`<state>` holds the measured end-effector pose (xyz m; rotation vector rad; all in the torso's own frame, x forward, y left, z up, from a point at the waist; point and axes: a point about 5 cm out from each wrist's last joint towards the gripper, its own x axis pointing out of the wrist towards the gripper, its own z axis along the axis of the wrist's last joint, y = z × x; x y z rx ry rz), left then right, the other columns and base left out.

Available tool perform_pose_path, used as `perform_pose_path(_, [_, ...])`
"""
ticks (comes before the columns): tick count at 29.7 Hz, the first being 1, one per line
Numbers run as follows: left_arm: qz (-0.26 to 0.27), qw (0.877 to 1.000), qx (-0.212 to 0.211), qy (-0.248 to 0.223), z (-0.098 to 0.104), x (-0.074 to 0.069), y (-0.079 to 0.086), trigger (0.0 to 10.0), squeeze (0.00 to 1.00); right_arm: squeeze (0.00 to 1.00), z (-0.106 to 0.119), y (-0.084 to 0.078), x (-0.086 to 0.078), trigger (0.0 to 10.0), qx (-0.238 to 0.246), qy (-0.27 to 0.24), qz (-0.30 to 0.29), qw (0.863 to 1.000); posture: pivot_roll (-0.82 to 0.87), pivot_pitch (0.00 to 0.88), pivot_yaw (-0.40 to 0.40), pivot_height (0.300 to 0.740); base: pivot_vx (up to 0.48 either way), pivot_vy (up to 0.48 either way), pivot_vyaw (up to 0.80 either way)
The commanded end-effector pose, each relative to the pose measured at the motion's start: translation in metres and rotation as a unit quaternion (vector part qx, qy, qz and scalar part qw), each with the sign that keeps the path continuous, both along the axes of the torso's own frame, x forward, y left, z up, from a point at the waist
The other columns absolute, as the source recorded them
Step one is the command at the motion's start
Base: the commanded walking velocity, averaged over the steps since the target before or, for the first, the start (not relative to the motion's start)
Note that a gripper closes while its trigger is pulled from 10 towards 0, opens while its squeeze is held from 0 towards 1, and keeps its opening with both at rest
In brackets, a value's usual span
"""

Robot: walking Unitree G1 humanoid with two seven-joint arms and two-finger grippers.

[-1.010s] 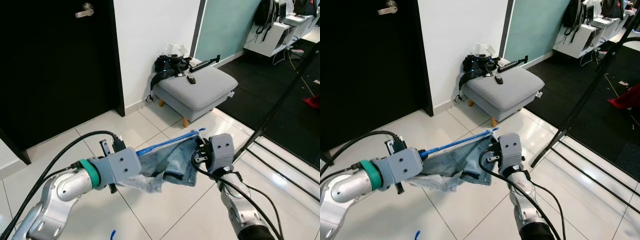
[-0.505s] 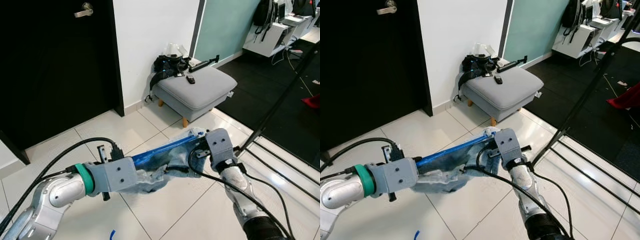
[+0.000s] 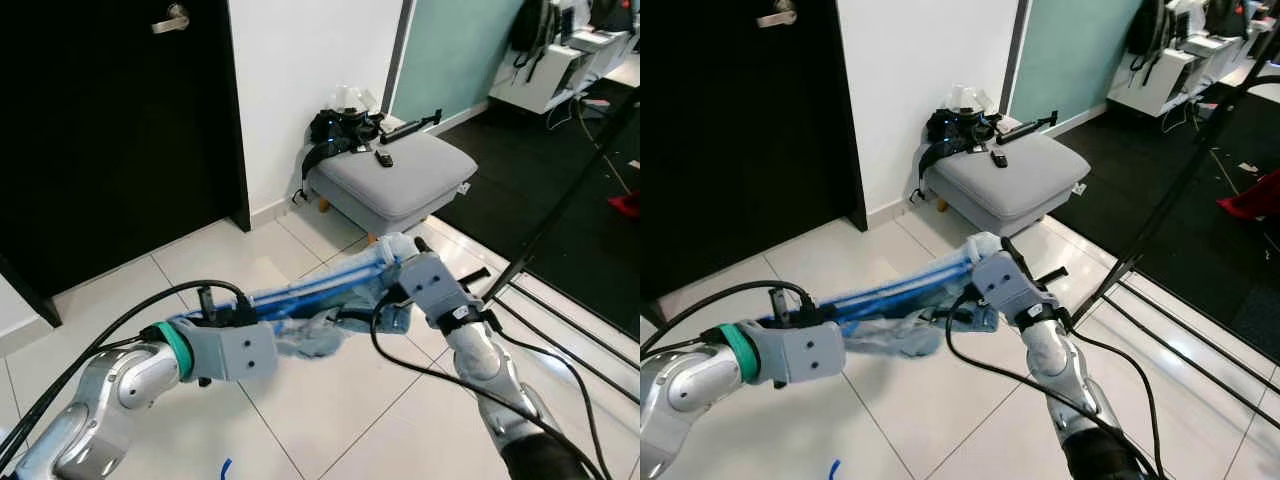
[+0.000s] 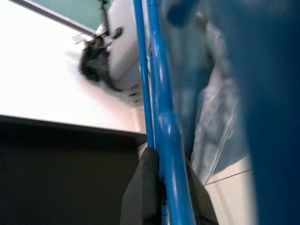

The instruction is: Hang hanger

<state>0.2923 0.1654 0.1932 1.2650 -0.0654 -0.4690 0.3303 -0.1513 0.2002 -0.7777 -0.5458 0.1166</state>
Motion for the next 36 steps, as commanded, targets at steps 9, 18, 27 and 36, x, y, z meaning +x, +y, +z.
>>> perform_pose_path(9, [0.108, 0.992, 0.07, -0.001, -0.015, 0.014, 0.03, 10.0, 0.0, 0.0, 0.029, 0.005, -0.021, 0.0, -0.036, -0.101, -0.008, 0.994, -0.03, 0.135, 0.04, 0.74, 0.0, 0.0, 0.0])
perform_pose_path(18, [0.116, 0.993, -0.017, -0.029, 0.0, 0.027, 0.003, 10.0, 0.0, 0.0, -0.008, 0.051, -0.04, 0.0, -0.021, -0.019, 0.063, 0.998, -0.03, 0.14, 0.039, 0.74, 0.0, 0.0, 0.0])
perform_pose_path(27, [0.113, 0.989, -0.085, -0.043, 0.013, 0.029, -0.009, 10.0, 0.0, 0.0, -0.047, 0.069, -0.051, 0.0, -0.021, 0.065, 0.1, 0.993, -0.03, 0.142, 0.04, 0.74, 0.0, 0.0, 0.0])
perform_pose_path(36, [0.149, 0.939, -0.31, 0.002, 0.028, 0.031, -0.01, 10.0, 0.0, 0.0, -0.088, 0.046, -0.054, 0.0, -0.03, 0.151, 0.066, 0.986, -0.03, 0.145, 0.04, 0.74, 0.0, 0.0, 0.0])
